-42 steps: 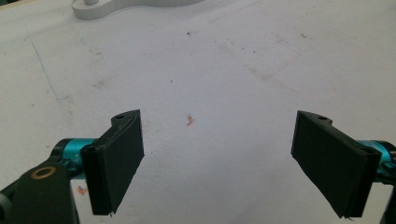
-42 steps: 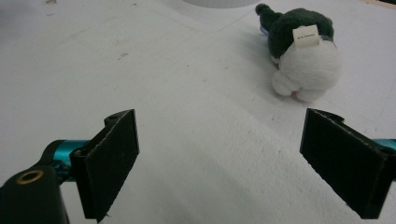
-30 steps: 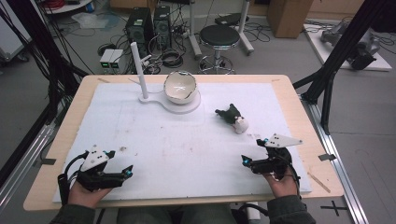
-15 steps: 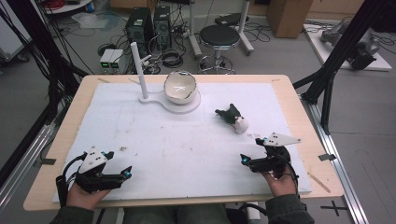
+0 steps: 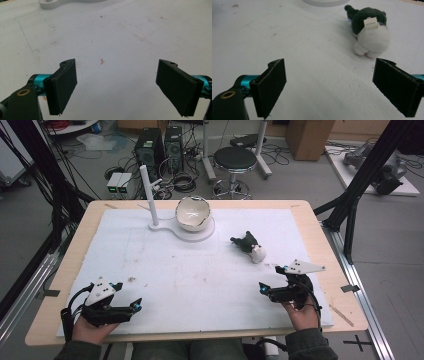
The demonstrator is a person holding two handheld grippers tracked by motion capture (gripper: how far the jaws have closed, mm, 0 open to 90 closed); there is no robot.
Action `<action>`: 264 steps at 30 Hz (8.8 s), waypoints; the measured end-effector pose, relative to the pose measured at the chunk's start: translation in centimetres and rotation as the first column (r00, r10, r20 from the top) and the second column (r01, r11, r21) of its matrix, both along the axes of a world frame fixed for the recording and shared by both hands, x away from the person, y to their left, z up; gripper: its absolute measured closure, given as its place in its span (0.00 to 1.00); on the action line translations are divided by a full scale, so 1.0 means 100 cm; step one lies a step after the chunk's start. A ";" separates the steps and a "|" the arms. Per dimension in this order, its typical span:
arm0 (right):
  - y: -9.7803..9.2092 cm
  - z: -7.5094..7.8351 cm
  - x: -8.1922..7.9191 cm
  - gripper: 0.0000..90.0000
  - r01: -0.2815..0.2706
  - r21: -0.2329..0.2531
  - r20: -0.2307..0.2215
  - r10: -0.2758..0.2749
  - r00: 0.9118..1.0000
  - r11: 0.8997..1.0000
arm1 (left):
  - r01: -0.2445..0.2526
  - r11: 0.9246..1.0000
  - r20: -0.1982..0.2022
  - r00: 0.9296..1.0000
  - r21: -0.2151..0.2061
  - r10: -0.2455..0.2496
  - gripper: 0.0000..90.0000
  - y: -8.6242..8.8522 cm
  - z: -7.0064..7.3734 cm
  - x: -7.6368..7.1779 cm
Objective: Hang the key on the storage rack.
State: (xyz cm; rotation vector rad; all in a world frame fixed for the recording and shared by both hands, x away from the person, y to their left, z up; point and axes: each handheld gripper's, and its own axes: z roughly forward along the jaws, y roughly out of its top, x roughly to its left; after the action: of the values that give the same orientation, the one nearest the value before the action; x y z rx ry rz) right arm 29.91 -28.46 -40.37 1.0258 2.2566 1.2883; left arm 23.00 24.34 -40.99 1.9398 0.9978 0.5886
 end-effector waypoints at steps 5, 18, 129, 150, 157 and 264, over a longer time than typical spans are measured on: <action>0.002 0.010 0.005 0.12 -0.011 -0.019 0.009 0.011 1.000 1.000 | -0.004 1.000 0.005 1.000 -0.004 0.004 0.19 0.000 0.000 -0.001; 0.009 0.034 0.028 0.12 -0.018 -0.029 -0.001 0.018 1.000 0.999 | -0.004 1.000 0.003 1.000 -0.013 0.004 0.19 0.002 0.000 0.000; 0.052 0.019 0.157 0.50 -0.067 -0.188 -0.237 0.021 0.971 0.980 | 0.001 1.000 -0.001 1.000 -0.019 -0.001 0.20 0.005 0.000 0.003; 0.064 0.045 0.131 0.50 -0.136 -0.075 -0.126 0.126 0.984 0.988 | -0.002 1.000 0.002 1.000 -0.016 0.002 0.20 0.005 0.000 0.003; 0.067 0.049 0.127 0.50 -0.158 -0.028 -0.094 0.155 0.983 0.987 | -0.002 1.000 0.002 1.000 -0.016 0.002 0.20 0.005 0.000 0.003; 0.226 0.127 0.169 0.50 -0.377 0.035 -0.009 0.377 0.926 0.926 | 0.011 1.000 -0.001 1.000 -0.027 -0.011 0.20 0.006 -0.001 0.010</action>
State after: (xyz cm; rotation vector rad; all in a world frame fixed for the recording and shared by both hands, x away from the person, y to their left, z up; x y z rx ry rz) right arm 46.81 -5.90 -27.65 0.6265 2.5387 1.4707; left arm 24.02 24.95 -41.11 1.9211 0.9903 0.5656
